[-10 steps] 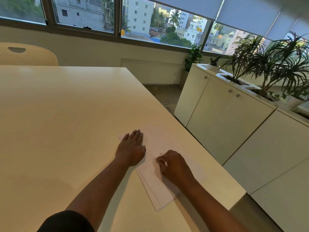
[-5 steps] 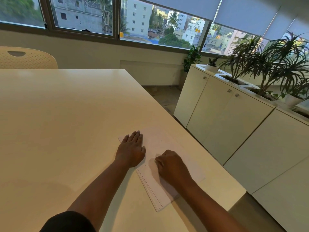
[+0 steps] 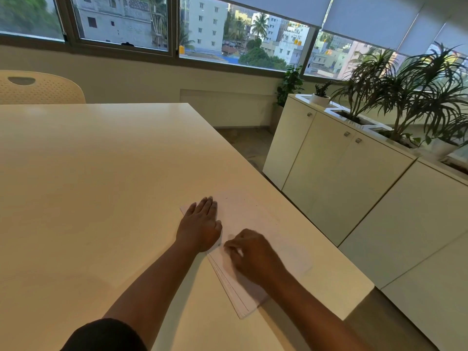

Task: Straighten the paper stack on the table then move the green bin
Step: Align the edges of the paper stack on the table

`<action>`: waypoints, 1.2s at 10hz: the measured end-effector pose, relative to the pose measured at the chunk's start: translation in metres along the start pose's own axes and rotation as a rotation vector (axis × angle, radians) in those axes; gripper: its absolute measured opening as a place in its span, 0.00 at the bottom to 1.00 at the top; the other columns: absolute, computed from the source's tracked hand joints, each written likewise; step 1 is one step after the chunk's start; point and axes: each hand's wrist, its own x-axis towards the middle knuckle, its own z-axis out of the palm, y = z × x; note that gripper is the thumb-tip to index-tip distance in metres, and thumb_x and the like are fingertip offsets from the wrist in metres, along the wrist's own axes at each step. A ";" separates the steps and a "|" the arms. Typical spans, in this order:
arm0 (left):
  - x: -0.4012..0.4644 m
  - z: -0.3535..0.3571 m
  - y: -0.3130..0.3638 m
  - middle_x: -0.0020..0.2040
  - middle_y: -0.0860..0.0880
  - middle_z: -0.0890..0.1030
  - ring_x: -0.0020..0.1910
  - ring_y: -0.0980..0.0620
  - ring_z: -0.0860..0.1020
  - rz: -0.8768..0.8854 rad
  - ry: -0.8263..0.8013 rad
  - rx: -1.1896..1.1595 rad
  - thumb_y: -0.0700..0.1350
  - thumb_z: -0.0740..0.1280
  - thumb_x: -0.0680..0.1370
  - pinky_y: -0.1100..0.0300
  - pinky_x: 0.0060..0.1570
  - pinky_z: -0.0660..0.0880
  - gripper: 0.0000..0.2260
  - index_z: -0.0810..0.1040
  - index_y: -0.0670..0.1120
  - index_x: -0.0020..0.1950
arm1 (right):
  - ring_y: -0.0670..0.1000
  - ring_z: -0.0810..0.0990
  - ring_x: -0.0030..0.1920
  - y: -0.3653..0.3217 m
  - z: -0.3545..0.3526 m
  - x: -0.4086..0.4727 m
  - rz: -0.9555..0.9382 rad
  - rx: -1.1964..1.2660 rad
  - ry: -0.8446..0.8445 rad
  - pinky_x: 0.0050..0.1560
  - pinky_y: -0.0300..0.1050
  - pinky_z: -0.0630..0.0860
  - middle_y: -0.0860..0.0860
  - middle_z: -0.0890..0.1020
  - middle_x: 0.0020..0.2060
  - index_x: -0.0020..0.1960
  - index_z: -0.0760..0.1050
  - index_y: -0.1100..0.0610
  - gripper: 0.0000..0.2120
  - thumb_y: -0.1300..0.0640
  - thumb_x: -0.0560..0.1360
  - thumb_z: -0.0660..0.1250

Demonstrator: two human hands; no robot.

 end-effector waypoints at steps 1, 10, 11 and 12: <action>0.000 0.000 0.000 0.81 0.46 0.45 0.80 0.51 0.44 -0.002 -0.013 0.011 0.53 0.45 0.83 0.53 0.78 0.42 0.28 0.45 0.44 0.81 | 0.43 0.77 0.43 -0.007 0.006 -0.002 -0.032 0.070 -0.049 0.46 0.33 0.75 0.49 0.82 0.47 0.56 0.82 0.50 0.11 0.51 0.77 0.65; -0.002 -0.003 0.002 0.81 0.46 0.45 0.80 0.52 0.44 -0.009 -0.020 0.025 0.53 0.45 0.84 0.52 0.78 0.43 0.27 0.46 0.44 0.81 | 0.43 0.77 0.44 0.030 -0.018 0.009 -0.161 0.074 -0.213 0.47 0.37 0.77 0.50 0.81 0.47 0.58 0.81 0.50 0.11 0.51 0.77 0.66; -0.002 -0.003 0.002 0.81 0.46 0.46 0.80 0.52 0.44 -0.002 -0.016 0.030 0.52 0.45 0.84 0.52 0.78 0.43 0.27 0.46 0.44 0.81 | 0.44 0.78 0.43 0.050 -0.040 0.009 -0.133 0.053 -0.275 0.44 0.35 0.76 0.48 0.81 0.46 0.56 0.82 0.50 0.11 0.52 0.75 0.68; -0.001 -0.003 0.002 0.81 0.46 0.46 0.80 0.52 0.44 -0.004 -0.012 0.033 0.53 0.46 0.84 0.53 0.78 0.43 0.27 0.46 0.44 0.81 | 0.44 0.79 0.42 0.052 -0.036 0.016 -0.111 0.089 -0.140 0.45 0.34 0.76 0.49 0.82 0.46 0.55 0.82 0.52 0.10 0.54 0.75 0.69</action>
